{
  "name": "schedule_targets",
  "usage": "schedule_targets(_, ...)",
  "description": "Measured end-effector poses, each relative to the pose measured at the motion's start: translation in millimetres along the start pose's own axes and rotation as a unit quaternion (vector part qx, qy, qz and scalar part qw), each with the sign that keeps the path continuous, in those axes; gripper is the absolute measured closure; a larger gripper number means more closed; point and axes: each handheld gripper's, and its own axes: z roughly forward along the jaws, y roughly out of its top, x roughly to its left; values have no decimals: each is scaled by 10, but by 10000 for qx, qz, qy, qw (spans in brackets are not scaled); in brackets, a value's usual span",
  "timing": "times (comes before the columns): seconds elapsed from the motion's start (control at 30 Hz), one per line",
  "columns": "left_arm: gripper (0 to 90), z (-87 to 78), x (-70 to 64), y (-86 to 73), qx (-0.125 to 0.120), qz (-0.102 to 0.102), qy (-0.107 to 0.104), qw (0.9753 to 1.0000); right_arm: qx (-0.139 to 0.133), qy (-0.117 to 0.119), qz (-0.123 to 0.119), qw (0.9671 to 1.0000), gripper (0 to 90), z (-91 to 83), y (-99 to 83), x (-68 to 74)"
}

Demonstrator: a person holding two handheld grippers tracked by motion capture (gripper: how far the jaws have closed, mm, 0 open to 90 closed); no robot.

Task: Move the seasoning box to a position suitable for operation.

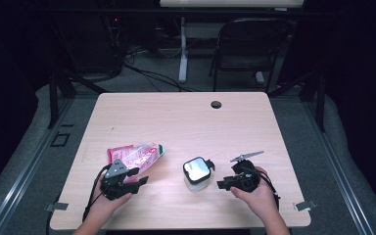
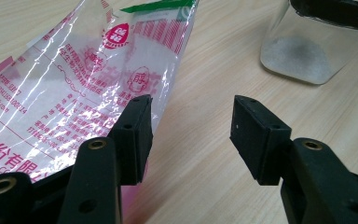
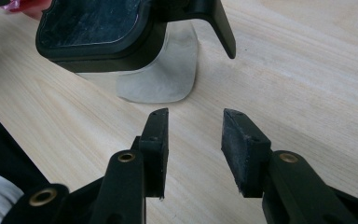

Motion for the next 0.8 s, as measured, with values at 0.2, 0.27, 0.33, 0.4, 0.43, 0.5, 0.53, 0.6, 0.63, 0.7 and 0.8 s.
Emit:
schedule_targets(0.2, 482, -5, 1, -3, 10, 4, 9, 10000, 96, 6, 61, 9999, 629, 5, 13, 33)
schedule_targets(0.27, 482, -7, 5, -1, 11, 8, 10, 10000, 110, 14, -47, 9999, 628, 2, 20, 49)
schedule_targets(0.33, 482, -6, 0, -3, 14, 2, 14, 10000, 92, -98, -146, 9998, 622, 5, 29, 69)
schedule_targets(0.4, 482, -7, -1, -4, 23, 6, 11, 10000, 78, -108, -205, 9997, 615, 8, 31, 65)
schedule_targets(0.43, 482, -10, 2, -9, 18, 37, 14, 10000, 75, -160, -238, 9996, 589, 15, 34, 59)
schedule_targets(0.5, 482, -10, -2, -13, 13, -9, 17, 10000, 105, -158, -264, 9995, 576, 18, 37, 48)
schedule_targets(0.53, 482, -13, -3, -15, 16, -15, 19, 10000, 128, -120, -178, 9997, 569, 29, 43, 38)
schedule_targets(0.6, 482, -20, -4, -18, 9, -2, 39, 10000, 110, -68, -73, 9999, 549, 31, 54, 23)
schedule_targets(0.63, 482, -27, -7, -17, -1, 2, 89, 10000, 84, -41, 0, 10000, 542, 33, 59, 21)
schedule_targets(0.7, 482, -27, -9, -17, -3, 2, 87, 10000, 63, -11, 55, 10000, 534, 28, 61, 15)
schedule_targets(0.8, 482, -24, -10, -17, 17, 11, 33, 10000, 53, 130, 205, 9997, 535, 6, 61, 8)
